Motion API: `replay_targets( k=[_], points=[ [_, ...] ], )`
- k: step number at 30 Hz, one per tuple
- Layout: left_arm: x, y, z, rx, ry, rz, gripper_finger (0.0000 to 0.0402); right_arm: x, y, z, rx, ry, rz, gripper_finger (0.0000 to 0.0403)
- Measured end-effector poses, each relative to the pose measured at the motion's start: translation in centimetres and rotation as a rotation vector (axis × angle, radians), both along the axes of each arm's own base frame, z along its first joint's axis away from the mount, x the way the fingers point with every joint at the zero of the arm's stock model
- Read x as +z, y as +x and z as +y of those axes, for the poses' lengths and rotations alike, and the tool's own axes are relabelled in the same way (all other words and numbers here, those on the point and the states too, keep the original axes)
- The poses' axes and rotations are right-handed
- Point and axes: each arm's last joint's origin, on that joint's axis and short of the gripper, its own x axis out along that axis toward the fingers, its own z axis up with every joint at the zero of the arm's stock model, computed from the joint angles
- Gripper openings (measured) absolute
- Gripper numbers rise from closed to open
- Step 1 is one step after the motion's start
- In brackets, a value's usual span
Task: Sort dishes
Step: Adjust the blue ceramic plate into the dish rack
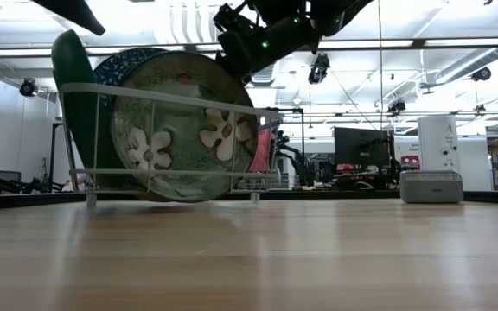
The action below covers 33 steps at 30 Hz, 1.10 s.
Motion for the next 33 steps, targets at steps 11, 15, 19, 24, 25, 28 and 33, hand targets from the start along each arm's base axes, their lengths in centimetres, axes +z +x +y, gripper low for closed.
replay_targets(
  k=[11, 15, 19, 24, 25, 28, 33],
  points=[
    [-1.5, -0.1, 0.0, 0.022, 0.005, 0.026, 0.0000, 1.5, -0.4, 0.7, 0.057, -0.019, -0.028, 0.0001],
    [-1.6, 0.0, -0.1, 0.014, 0.016, 0.037, 0.0000, 3.3, -1.0, 0.6, 0.039, -0.041, -0.085, 0.0001],
    [-1.6, 0.0, -0.1, 0.013, 0.016, 0.035, 0.0000, 4.6, -1.8, 0.4, 0.022, -0.052, -0.108, 0.0001],
    [-1.5, 0.0, 0.0, 0.018, 0.037, 0.016, 0.0000, 6.0, -2.7, 0.3, 0.036, -0.080, -0.122, 0.0001],
    [-1.5, 0.0, 0.0, 0.019, 0.047, 0.006, 0.0000, 6.1, -2.8, 0.3, 0.041, -0.091, -0.124, 0.0001],
    [-1.3, -0.2, -0.1, 0.016, 0.082, -0.030, 0.0000, 6.0, -3.0, -0.3, 0.034, -0.116, -0.111, 0.0001],
    [-0.3, -0.7, -0.8, -0.008, 0.130, -0.117, 0.0000, 5.8, -3.2, -1.3, 0.012, -0.134, -0.102, 0.0000]
  ],
)
